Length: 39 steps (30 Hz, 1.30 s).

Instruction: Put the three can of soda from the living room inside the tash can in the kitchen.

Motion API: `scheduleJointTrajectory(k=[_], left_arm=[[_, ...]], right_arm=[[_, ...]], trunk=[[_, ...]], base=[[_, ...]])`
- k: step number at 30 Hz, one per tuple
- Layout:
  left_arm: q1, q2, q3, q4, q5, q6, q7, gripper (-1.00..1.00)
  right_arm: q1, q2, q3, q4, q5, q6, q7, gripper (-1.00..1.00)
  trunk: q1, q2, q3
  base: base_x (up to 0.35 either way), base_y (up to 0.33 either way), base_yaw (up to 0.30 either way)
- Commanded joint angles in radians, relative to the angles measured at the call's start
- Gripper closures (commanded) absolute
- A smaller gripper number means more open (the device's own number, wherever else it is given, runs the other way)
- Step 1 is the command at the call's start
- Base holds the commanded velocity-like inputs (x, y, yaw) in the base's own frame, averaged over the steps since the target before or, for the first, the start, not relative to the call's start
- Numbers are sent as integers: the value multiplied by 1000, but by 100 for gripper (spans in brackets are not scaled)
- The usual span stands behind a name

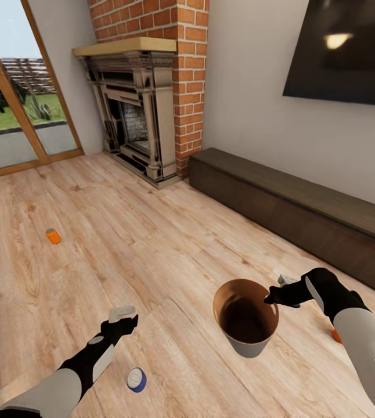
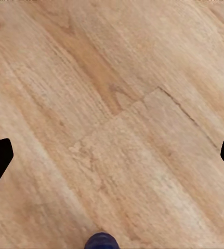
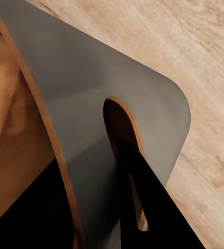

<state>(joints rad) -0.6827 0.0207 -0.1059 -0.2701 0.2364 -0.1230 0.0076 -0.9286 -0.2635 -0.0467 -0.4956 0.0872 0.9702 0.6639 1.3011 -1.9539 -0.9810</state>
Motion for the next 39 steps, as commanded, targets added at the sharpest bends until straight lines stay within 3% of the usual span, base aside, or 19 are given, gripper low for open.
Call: scheduleJointTrajectory(k=[1,17,25,35,39], left_arm=[[0,1,0,0,0,-4,0,-100],[2,1,0,0,0,-28,-1,-100],[2,1,0,-2,1,-31,-1,-100],[2,-3,1,0,1,-27,7,-100],[1,-1,3,50,2,-25,8,-100]], right_arm=[[-1,1,-2,0,-26,9,4,100],[-1,6,4,-1,-24,7,5,100],[-1,6,5,-2,-24,7,5,100],[-1,5,5,-2,-24,7,4,100],[-1,6,5,-2,-25,7,4,100]], trunk=[[0,0,-2],[0,0,-13],[0,0,-13],[38,-70,-49],[54,-98,-67]], base=[[0,0,0],[217,0,0],[55,0,0],[3,0,0],[0,0,0]])
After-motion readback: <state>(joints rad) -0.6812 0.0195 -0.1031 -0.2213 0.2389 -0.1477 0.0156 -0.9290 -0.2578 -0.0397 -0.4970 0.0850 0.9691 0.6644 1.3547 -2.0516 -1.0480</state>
